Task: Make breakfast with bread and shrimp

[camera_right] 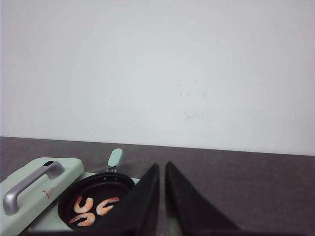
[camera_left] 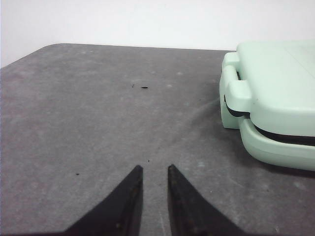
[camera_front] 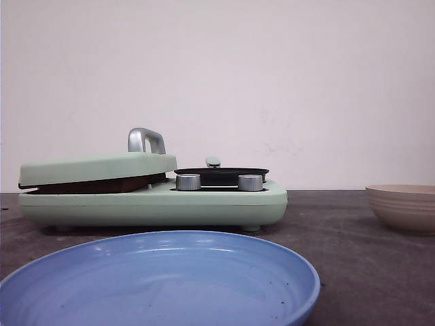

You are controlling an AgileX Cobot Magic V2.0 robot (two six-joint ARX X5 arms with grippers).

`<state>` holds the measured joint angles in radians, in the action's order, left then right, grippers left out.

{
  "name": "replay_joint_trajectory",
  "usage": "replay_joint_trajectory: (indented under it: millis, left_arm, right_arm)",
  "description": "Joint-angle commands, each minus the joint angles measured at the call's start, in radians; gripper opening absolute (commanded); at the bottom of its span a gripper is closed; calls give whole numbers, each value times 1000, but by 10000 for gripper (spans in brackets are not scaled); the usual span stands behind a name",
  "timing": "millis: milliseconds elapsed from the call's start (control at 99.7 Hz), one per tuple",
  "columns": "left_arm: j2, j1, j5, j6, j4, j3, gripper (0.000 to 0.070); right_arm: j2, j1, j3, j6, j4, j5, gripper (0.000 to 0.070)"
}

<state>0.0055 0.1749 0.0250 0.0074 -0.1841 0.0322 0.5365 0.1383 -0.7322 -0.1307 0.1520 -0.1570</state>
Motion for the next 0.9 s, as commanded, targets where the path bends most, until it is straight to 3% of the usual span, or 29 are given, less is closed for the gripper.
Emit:
replay_joint_trajectory:
  millis: [0, 562, 702, 893]
  left_arm:
    - [-1, 4, 0, -12, -3, -18, 17]
    - [-1, 4, 0, -12, -3, -18, 17]
    - [-1, 4, 0, -12, -3, -18, 17]
    - [0, 4, 0, -12, -3, -18, 17]
  right_arm:
    - [2, 3, -11, 7, -10, 0, 12]
    - [-4, 3, -10, 7, -4, 1, 12]
    - [-55, -19, 18, 8, 34, 56, 12]
    - [-174, -74, 285, 6, -166, 156, 12]
